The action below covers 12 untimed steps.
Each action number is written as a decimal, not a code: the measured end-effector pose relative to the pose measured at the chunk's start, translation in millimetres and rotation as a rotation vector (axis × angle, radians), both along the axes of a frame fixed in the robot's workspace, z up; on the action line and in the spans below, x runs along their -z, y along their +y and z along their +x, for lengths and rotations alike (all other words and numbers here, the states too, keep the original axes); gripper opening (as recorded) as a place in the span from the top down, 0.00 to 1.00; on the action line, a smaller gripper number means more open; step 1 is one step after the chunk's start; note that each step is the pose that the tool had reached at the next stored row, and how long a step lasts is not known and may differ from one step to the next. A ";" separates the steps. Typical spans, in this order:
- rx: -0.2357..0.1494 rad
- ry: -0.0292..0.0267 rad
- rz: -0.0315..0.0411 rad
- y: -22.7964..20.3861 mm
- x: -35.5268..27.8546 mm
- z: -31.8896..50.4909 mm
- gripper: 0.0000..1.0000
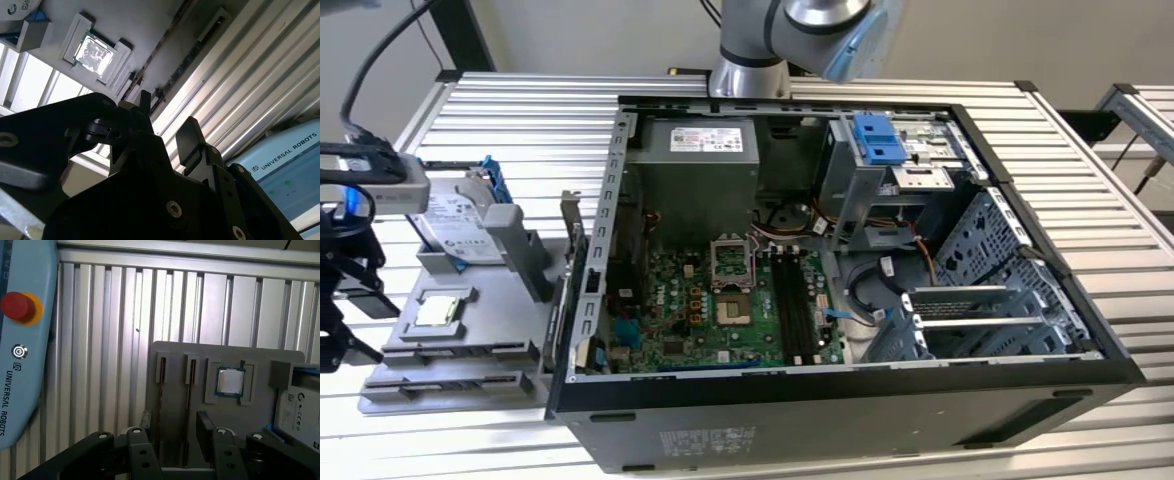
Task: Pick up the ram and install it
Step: 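Pick up the ram and move it above insertion slot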
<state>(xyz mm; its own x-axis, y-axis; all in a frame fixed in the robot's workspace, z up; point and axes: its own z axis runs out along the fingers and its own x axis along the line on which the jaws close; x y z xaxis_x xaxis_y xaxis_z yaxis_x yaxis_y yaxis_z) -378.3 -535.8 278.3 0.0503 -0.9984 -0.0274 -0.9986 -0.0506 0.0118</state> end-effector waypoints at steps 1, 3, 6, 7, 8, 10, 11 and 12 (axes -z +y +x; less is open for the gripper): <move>0.000 0.0000 -0.0001 0.0 1.5 0.0 0.00; 0.000 0.0001 -0.0001 0.0 4.4 0.0 0.00; 0.000 0.0001 -0.0001 0.0 8.7 0.0 0.00; 0.000 0.0001 -0.0001 0.0 10.0 0.0 0.00; 0.000 0.0001 -0.0001 0.0 11.5 0.0 0.00; 0.000 0.0000 0.0000 0.0 14.2 0.0 0.00; 0.000 0.0000 0.0000 0.0 15.7 0.0 0.00; 0.000 0.0000 0.0000 0.0 17.1 0.0 0.00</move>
<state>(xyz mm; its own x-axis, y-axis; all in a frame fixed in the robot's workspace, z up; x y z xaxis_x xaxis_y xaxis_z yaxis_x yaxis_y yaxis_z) -378.3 -535.8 261.2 0.0504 -0.9984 -0.0274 -0.9986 -0.0507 0.0118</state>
